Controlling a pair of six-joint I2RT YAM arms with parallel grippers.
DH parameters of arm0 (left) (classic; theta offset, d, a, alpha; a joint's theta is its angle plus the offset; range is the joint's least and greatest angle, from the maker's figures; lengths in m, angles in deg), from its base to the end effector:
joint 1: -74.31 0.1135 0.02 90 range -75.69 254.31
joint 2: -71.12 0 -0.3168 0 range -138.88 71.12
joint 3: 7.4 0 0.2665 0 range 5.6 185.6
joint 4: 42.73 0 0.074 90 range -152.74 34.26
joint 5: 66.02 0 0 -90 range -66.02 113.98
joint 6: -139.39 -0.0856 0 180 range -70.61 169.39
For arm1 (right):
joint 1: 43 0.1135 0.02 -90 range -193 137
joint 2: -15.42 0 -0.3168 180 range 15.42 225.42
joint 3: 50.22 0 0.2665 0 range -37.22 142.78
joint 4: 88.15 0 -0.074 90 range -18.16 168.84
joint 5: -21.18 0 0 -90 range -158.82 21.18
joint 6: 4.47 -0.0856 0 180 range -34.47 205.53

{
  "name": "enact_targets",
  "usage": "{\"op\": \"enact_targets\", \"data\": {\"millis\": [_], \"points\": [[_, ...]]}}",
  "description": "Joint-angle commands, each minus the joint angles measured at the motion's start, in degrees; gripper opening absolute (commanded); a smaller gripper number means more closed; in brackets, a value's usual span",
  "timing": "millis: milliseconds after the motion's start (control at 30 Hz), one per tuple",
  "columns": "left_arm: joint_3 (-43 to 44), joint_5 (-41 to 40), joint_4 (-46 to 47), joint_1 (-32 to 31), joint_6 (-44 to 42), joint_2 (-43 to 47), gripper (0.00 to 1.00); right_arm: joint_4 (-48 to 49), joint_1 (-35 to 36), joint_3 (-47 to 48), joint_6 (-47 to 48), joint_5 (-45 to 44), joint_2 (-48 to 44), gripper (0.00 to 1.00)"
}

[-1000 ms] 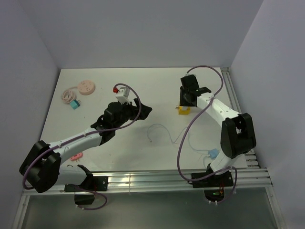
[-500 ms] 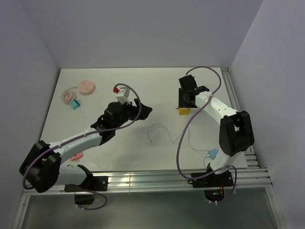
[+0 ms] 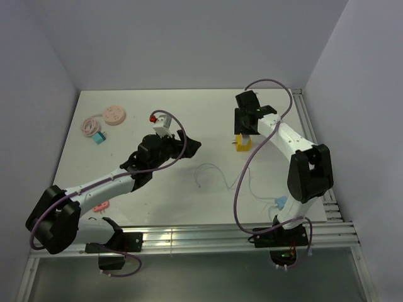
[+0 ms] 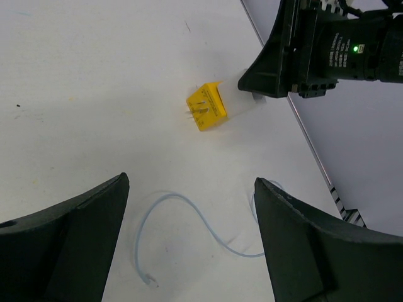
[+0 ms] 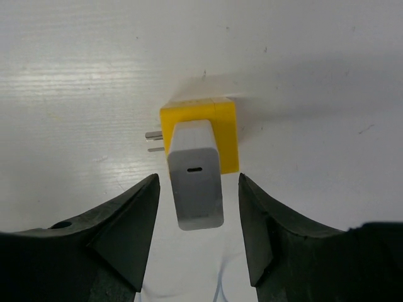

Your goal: Insert the plug

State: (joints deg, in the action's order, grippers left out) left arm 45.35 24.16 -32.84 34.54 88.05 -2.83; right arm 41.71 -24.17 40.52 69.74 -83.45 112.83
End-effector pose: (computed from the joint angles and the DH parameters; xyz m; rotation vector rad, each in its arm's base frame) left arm 0.2591 -0.2160 0.2903 0.0206 1.8780 -0.9757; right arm 0.3964 0.1123 0.2655 0.0295 2.5164 -0.0852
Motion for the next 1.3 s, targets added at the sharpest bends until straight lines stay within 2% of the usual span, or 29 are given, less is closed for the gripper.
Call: {"op": "enact_targets", "data": {"millis": [0,133,500,567,600,633,867,1033,1267], "points": [[0.16,0.78,2.33,0.13,-0.07,1.71,0.86,-0.58,0.15,4.70,0.15,0.13,1.30,0.59],[-0.28,0.25,2.15,0.22,-0.25,2.32,0.86,-0.14,0.15,6.20,0.06,0.04,2.79,0.49],[-0.81,0.43,2.33,0.66,-0.25,2.67,0.87,-1.55,-0.20,7.52,0.50,0.13,5.86,0.38],[-0.81,0.78,2.50,0.92,-0.16,2.67,0.87,-2.25,-0.63,8.57,1.29,0.13,6.83,0.28],[-0.90,0.87,2.51,0.92,-0.07,2.76,0.87,-2.69,-0.72,9.10,1.64,0.22,7.96,0.12],[-0.90,0.96,2.51,0.92,-0.07,2.67,0.87,-3.30,-0.99,10.41,2.16,0.57,8.76,0.00],[-0.90,1.39,2.59,0.92,0.11,2.59,0.87,-11.47,-3.27,16.39,4.89,7.59,13.16,0.00],[-0.81,2.18,3.21,0.92,0.63,1.88,0.86,-13.15,-3.89,18.24,4.81,6.72,15.79,0.00],[-1.07,2.36,3.56,0.92,0.90,1.62,0.86,-15.87,-2.14,19.74,4.63,0.92,23.35,0.00]]}}
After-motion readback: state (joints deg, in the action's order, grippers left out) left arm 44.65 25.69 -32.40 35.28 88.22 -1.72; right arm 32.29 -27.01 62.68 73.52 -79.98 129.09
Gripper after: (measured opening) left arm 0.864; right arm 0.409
